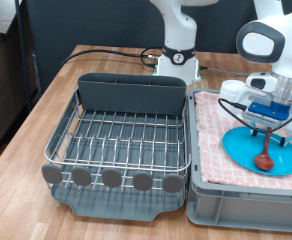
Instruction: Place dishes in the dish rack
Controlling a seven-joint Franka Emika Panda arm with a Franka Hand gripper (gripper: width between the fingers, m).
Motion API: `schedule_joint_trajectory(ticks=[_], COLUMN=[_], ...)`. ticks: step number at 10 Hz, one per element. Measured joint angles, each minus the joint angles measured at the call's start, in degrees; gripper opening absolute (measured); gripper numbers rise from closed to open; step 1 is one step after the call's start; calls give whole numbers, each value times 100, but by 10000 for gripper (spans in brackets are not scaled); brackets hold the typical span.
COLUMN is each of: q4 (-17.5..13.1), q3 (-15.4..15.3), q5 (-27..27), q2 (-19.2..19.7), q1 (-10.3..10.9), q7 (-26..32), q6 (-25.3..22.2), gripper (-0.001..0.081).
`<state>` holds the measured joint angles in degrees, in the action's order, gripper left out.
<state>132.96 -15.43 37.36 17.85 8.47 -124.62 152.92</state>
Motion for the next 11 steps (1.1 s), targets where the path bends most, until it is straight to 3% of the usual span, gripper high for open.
schedule_joint_trajectory(ticks=[1, 2, 3, 4, 5, 11], q4=[0, 0, -6, -23, -53, -203], q3=[6, 11, 12, 12, 3, -183], q5=[4, 6, 6, 3, -5, -620], q2=[0, 0, 0, 0, -1, -310], q1=[0, 0, 0, -2, -8, -94], q7=[0, 0, 1, 19, 57, 711], q6=[0, 0, 6, 34, 46, -268], gripper=[377, 377, 205, 205, 91, 91])
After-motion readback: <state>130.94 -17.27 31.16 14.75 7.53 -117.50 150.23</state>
